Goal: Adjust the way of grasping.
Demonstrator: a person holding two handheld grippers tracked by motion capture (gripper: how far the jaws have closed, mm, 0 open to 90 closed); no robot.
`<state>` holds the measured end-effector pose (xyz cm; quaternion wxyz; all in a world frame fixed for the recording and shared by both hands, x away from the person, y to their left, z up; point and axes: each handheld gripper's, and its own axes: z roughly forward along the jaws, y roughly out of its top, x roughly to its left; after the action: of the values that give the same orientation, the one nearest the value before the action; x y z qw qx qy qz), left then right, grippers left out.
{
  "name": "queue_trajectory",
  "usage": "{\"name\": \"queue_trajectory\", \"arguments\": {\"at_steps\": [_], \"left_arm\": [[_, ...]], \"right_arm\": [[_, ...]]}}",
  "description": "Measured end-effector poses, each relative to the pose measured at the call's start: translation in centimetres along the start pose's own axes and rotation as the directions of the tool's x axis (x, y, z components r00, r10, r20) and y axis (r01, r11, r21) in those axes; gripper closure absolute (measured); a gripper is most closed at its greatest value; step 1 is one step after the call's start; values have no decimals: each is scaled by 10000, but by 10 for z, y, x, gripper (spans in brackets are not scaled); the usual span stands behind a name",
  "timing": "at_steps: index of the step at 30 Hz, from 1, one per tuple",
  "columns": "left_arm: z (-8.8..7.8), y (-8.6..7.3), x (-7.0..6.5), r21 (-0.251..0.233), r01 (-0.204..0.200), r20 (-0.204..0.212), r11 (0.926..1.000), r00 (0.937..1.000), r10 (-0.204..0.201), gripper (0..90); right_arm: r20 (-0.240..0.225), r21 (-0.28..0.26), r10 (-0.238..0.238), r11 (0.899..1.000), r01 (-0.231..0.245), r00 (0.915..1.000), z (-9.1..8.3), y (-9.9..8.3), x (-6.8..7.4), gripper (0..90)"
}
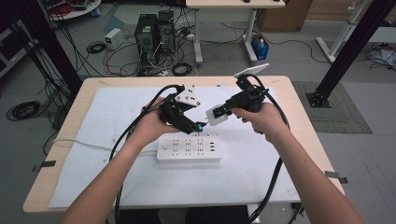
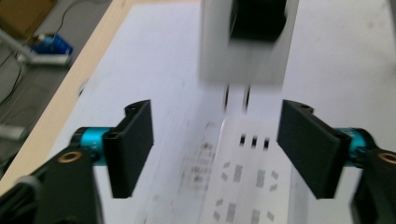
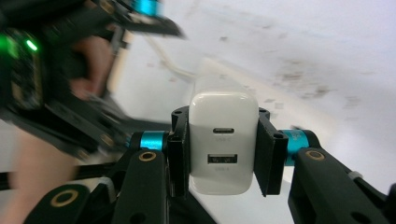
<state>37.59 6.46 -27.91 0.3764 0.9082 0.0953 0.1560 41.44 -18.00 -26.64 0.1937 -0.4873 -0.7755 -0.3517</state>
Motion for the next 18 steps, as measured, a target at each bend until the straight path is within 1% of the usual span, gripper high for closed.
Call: {"name": "queue_trajectory", "arguments": {"at_steps": [1,2,3,4,5,6,7,8,9,10,11,12,13,14,15,16,17,18], "left_arm": [[-4,-3,2,278,212,-20,9994,9998,-211,241],[-9,-7,4,601,284,-183,9978,9995,-274,240],[-13,-11,6,951,419,-296,9946,9988,-393,240],[-17,-16,8,1380,575,-359,9888,9979,-531,239],[-20,-21,10,1771,812,-402,9808,9964,-752,223],[-24,-25,12,2201,1032,-495,9700,9943,-946,195],[-28,-29,14,2551,1134,-733,9603,9925,-977,194],[-32,-34,16,2840,1248,-900,9507,9906,-1031,194],[-37,-41,19,3165,1512,-923,9365,9874,-1282,194],[-40,-44,21,3382,1638,-974,9267,9855,-1387,194],[-45,-50,23,3517,1881,-1147,9170,9809,-1572,194],[-48,-54,25,3619,2146,-1209,9072,9757,-1826,194],[-51,-57,27,3769,2285,-1225,8976,9729,-1963,194],[-54,-61,29,3938,2440,-1301,8862,9692,-2091,194],[-57,-65,32,4090,2617,-1439,8742,9645,-2214,194],[-59,-70,34,4330,2885,-1540,8540,9571,-2453,194],[-61,-73,36,4524,2934,-1552,8422,9558,-2496,194],[-62,-76,38,4701,3026,-1586,8291,9531,-2579,194]], "right_arm": [[188,20,-126,9999,126,9997,-4,0,-1,623],[315,-8,-172,9999,172,9994,-8,0,-1,624],[732,-33,-498,9987,502,9961,-13,0,0,624],[1093,79,-751,9972,746,9912,-17,0,1,624],[1457,268,-938,9955,908,9849,-21,0,3,623],[1945,446,-1240,9921,1175,9730,-24,0,5,623],[2357,650,-1544,9876,1430,9595,-26,0,8,623],[2684,852,-1747,9839,1573,9473,-29,-1,10,623],[2960,1063,-1959,9794,1715,9349,-31,-1,12,623],[3268,1330,-2301,9715,1965,9166,-33,-2,14,623],[3463,1503,-2441,9675,2033,9058,-34,-2,16,623],[3737,1816,-2716,9591,2171,8869,-35,-3,17,623],[3918,2015,-2868,9538,2226,8742,-35,-4,18,623],[4031,2166,-3009,9489,2294,8643,-36,-5,17,623],[4167,2383,-3168,9426,2339,8521,-36,-6,18,623],[4284,2600,-3311,9363,2363,8407,-36,-6,17,623],[4423,2841,-3483,9285,2392,8265,-37,-7,17,623],[4496,2909,-3489,9276,2345,8223,-37,-8,16,623]]}}
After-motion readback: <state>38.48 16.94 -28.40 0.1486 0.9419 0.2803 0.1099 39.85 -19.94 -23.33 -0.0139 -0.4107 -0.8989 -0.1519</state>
